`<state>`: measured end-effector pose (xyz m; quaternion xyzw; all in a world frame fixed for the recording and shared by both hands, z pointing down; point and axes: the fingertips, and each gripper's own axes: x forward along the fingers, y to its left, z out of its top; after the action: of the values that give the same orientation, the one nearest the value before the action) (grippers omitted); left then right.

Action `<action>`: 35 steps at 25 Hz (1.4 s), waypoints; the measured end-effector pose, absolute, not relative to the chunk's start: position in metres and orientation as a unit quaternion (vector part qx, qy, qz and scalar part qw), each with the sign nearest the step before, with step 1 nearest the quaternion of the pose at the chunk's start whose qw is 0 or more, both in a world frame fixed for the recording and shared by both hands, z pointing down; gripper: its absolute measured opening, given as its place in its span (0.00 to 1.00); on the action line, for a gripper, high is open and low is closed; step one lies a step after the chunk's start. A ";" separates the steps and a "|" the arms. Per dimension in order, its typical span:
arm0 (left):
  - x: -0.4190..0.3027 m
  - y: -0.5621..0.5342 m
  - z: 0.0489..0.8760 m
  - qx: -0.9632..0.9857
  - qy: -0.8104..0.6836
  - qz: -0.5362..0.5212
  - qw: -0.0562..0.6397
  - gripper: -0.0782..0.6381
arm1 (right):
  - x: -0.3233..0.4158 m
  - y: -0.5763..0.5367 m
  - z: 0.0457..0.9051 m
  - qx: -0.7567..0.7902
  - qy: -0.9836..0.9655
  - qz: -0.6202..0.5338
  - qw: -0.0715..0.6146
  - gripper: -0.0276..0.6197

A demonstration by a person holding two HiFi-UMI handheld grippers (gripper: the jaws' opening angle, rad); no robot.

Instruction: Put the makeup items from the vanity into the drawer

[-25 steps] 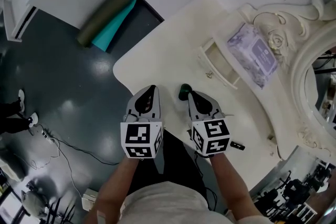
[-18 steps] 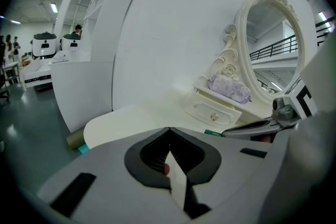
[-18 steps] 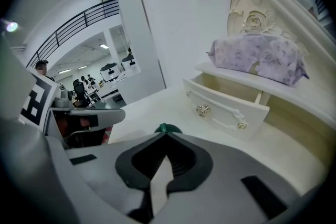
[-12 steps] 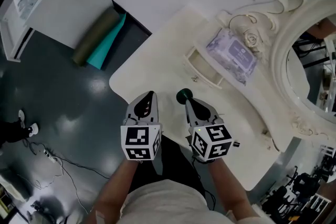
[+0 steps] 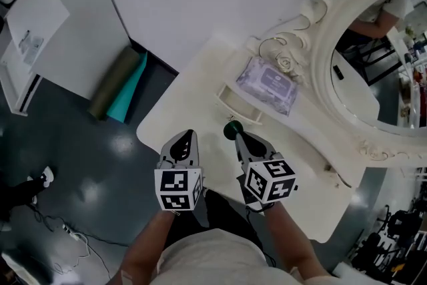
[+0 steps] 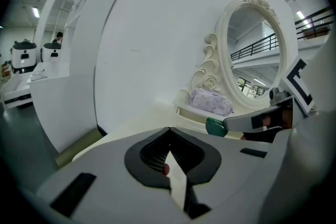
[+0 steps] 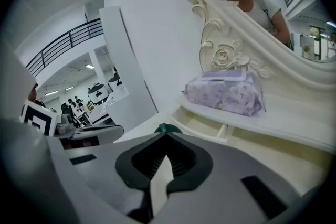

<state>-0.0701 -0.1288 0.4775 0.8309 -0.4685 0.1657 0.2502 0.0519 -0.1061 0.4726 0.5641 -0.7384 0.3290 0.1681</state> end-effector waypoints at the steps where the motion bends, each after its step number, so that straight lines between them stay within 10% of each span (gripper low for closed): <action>1: -0.068 -0.131 0.474 0.833 -0.466 0.165 0.246 0.11 | 0.054 -0.108 0.470 0.567 -0.737 0.330 0.164 0.07; 35: -0.030 -0.186 0.484 0.834 -0.460 0.163 0.257 0.11 | 0.076 -0.176 0.493 0.566 -0.711 0.377 0.177 0.07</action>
<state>-0.0300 -0.1856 0.4843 0.8340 -0.4600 0.1629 0.2575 0.0761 -0.1765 0.4931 0.5658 -0.7115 0.3771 0.1772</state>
